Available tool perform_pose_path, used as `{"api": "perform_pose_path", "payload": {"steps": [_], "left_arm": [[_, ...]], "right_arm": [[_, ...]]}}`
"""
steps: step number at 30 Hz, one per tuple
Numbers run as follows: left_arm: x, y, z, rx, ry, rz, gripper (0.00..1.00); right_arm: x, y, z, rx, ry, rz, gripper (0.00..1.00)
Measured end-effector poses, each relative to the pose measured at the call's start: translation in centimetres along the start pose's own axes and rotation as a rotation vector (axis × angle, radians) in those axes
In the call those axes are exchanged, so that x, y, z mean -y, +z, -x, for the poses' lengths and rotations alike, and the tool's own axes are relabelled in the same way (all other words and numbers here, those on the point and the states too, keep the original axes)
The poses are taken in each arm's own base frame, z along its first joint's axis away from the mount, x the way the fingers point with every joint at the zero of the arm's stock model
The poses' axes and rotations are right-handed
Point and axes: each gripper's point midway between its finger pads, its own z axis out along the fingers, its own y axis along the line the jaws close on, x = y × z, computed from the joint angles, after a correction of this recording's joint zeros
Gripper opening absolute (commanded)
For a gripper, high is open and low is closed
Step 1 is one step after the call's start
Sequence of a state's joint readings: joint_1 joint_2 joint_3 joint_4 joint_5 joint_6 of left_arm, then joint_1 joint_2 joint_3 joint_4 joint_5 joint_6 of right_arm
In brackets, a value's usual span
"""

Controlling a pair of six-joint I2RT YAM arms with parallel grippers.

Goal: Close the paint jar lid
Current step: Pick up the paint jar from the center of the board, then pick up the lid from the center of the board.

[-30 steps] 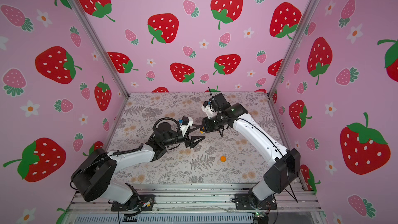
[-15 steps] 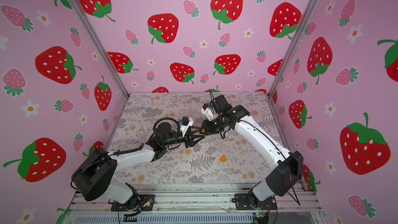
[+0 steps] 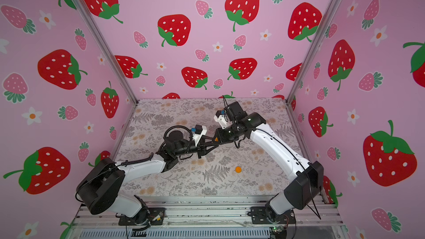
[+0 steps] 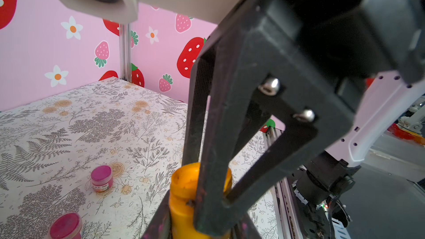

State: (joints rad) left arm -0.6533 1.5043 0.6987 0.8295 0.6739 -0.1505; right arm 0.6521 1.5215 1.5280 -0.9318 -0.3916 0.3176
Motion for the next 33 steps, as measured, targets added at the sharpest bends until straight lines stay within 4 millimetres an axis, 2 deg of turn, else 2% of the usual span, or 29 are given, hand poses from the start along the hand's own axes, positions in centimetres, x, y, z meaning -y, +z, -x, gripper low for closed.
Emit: {"api": "perform_pose_path", "payload": {"steps": [4,6,10,13,15,18,20,23,28,31,33], "left_arm": [[0.0,-0.1,0.1,0.001,0.0,0.0,0.21],[0.1,-0.2,0.3,0.004,-0.001,-0.001,0.21],[-0.2,-0.5,0.8,0.016,-0.003,0.007,0.21],[-0.5,-1.1,1.7,0.037,0.001,0.023,0.2],[-0.5,-1.5,2.5,0.054,0.009,0.033,0.2],[-0.2,-2.0,3.6,0.081,0.024,0.039,0.2],[0.1,-2.4,4.3,0.096,0.034,0.038,0.2],[0.7,-2.9,5.0,0.113,0.045,0.035,0.2],[1.4,-3.6,5.6,0.125,0.055,0.034,0.2],[1.6,-3.9,5.7,0.124,0.054,0.035,0.2],[1.7,-4.0,5.5,0.121,0.051,0.035,0.2]], "right_arm": [[-0.1,0.0,0.0,0.0,0.004,0.003,0.48],[-0.2,-0.1,0.1,0.005,0.011,0.007,0.65],[-0.6,-1.6,0.2,0.036,0.016,0.009,0.8],[-0.8,-4.5,0.0,0.096,0.028,-0.01,0.84],[-0.8,-7.3,-0.2,0.162,0.04,-0.033,0.85],[0.2,-10.8,-1.0,0.245,0.088,-0.09,0.85],[1.2,-11.7,-2.1,0.26,0.128,-0.133,0.85],[3.5,-10.1,-4.7,0.193,0.212,-0.202,0.85],[9.5,-2.9,-11.2,-0.075,0.373,-0.377,0.83],[11.8,-0.4,-14.1,-0.187,0.415,-0.458,0.8],[12.5,0.6,-15.0,-0.224,0.426,-0.491,0.78]]}}
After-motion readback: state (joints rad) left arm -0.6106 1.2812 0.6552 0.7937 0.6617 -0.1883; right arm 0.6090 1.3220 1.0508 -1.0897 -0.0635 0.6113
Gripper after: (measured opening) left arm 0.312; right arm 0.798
